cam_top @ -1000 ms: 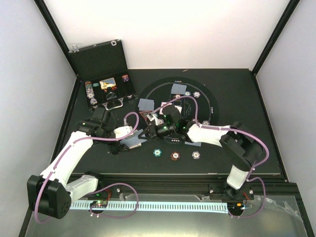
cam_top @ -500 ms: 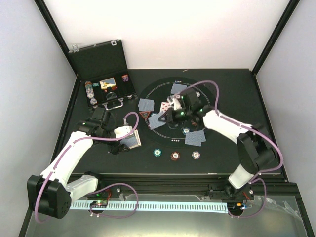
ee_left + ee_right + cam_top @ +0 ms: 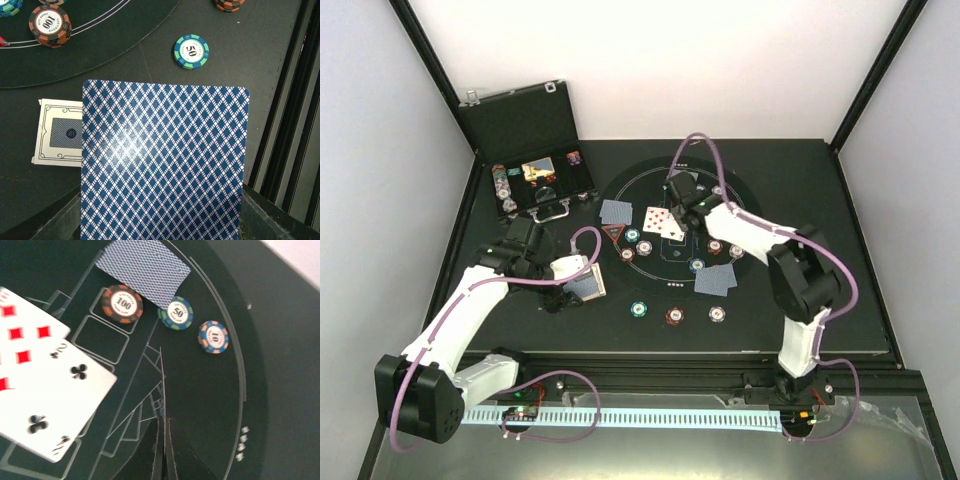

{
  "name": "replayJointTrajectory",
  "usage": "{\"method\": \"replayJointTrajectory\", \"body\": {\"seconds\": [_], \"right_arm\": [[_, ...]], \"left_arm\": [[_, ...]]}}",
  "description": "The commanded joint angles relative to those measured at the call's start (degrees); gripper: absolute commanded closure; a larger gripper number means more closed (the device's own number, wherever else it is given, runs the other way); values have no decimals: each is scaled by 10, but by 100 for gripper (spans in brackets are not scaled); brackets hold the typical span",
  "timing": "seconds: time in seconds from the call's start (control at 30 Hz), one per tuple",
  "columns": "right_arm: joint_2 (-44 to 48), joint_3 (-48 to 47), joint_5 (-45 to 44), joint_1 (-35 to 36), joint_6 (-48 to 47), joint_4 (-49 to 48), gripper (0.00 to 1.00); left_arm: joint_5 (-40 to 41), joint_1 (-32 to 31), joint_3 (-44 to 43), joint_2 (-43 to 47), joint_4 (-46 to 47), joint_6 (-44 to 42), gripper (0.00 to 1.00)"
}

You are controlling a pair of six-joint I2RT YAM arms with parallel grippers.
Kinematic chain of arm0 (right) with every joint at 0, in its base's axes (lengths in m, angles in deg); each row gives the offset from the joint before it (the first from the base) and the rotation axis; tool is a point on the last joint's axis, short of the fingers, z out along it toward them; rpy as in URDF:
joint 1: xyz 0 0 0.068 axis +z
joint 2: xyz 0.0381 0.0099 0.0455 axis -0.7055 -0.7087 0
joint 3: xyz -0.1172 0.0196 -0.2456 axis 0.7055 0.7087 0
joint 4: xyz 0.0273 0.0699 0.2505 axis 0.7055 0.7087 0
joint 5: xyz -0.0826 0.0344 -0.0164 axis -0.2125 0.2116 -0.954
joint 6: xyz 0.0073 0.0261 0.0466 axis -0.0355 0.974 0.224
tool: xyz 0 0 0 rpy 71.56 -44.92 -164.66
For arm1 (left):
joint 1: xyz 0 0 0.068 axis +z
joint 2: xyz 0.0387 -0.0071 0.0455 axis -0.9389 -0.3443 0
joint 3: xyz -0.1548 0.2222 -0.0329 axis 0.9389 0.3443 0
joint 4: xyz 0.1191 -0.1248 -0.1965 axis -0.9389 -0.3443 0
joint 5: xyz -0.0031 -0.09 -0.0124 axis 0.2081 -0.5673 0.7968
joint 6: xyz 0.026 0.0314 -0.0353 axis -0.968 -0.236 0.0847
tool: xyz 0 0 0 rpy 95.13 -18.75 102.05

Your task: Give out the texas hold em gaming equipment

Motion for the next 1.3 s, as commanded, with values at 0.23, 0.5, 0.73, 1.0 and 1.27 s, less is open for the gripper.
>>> {"method": "replayJointTrajectory", "body": {"seconds": [0.23,0.5,0.73,1.0,1.27], "right_arm": [[-165,14,-304,77,-238,-207,99],[-157,19,-234,85,-169,-112,69],[-90,40,-119,84,-96,-50,27],[16,67,-15,81,17,-21,8],[124,61,241,75,192,-3,4]], "left_arm": [[-8,0,-14,2,0,1,98],[-8,0,-16,3,-3,0,98],[-12,0,-18,4,-6,1,98],[-12,0,-18,13,-10,0,98],[-16,0,-20,12,-7,2,98]]}}
